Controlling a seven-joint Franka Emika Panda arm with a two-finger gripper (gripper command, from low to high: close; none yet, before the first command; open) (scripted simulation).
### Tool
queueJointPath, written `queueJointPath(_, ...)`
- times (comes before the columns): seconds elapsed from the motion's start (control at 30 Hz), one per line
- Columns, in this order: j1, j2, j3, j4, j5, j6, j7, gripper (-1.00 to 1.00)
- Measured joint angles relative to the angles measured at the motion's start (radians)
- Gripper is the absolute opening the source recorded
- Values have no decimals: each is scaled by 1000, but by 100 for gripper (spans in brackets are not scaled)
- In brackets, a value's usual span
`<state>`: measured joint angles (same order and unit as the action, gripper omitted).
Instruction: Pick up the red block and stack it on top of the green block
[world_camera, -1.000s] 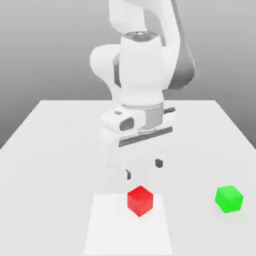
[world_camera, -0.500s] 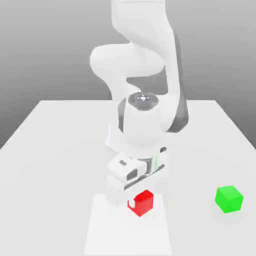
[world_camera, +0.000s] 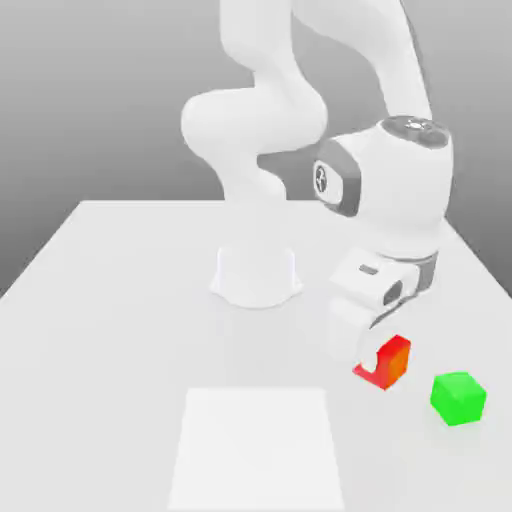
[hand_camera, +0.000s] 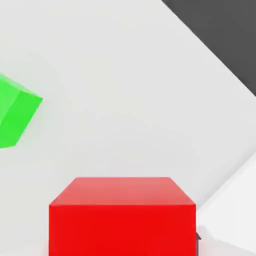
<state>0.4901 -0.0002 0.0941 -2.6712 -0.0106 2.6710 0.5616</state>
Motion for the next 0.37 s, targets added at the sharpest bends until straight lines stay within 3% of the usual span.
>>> queueJointPath(0.1, 85, 43, 48, 55, -3, -12, 109, -100)
queueJointPath(0.23, 90, 177, 26, 70, -47, 105, 160, -100)
queueJointPath(0.27, 94, 201, 19, 72, -56, 127, 167, 100)
queueJointPath(0.37, 94, 201, 19, 72, -56, 127, 167, 100)
